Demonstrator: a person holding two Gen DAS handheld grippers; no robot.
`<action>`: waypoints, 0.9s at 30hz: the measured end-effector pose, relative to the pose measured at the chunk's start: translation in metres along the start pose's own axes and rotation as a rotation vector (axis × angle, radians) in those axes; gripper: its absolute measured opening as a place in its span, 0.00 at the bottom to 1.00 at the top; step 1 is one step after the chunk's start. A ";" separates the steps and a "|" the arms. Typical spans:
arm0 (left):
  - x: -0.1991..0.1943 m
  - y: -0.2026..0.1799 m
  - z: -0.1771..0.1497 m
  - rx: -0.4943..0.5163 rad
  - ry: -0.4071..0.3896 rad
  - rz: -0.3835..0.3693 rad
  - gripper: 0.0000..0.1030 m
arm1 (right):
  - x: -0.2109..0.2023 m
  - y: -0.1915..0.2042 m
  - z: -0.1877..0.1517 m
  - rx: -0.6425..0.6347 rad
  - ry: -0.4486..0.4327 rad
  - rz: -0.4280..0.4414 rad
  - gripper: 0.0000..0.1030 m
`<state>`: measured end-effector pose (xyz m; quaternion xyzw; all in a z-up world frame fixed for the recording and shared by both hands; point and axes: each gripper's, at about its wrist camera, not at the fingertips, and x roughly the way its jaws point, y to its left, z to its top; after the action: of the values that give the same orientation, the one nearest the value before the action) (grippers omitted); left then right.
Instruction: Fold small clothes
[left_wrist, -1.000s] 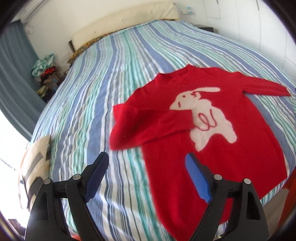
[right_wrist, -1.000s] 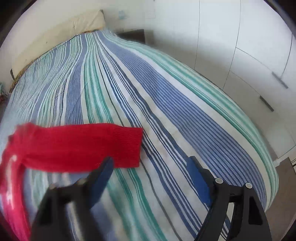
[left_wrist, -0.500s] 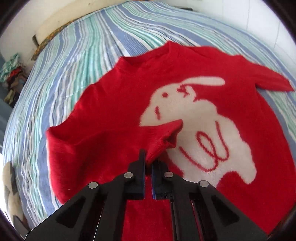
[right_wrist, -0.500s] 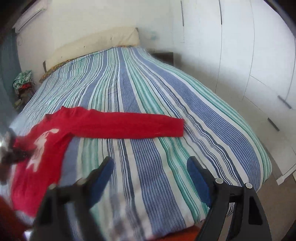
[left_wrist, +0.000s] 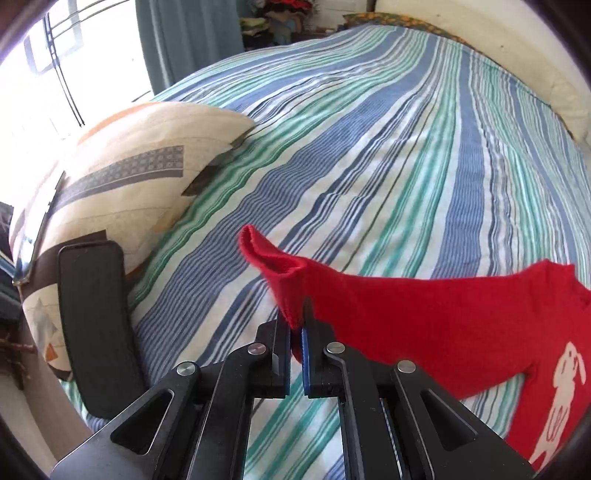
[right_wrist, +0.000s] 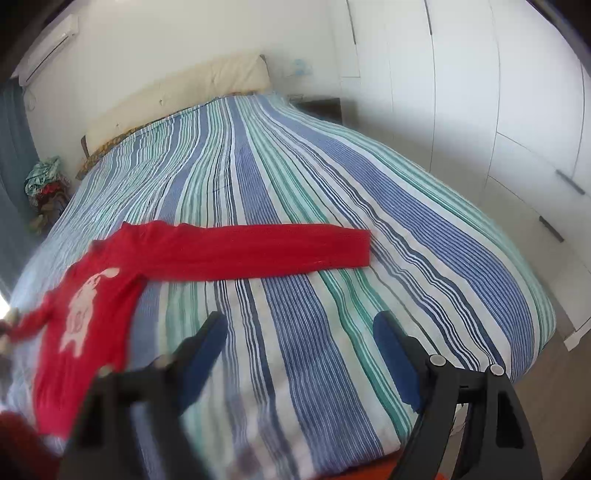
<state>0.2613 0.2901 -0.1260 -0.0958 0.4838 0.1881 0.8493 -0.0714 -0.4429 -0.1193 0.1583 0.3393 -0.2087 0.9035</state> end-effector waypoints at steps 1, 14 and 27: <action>0.003 0.006 -0.002 -0.013 0.002 0.014 0.02 | 0.001 0.000 0.000 0.002 0.006 0.002 0.78; 0.054 0.036 -0.034 -0.021 0.113 0.142 0.05 | 0.012 -0.005 0.000 0.023 0.056 -0.023 0.78; -0.071 -0.090 0.009 0.356 -0.071 -0.299 0.79 | 0.043 0.080 0.065 -0.247 0.080 0.077 0.89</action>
<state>0.2729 0.1948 -0.0622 -0.0087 0.4598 -0.0249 0.8876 0.0320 -0.4128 -0.0901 0.0670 0.3918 -0.1242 0.9092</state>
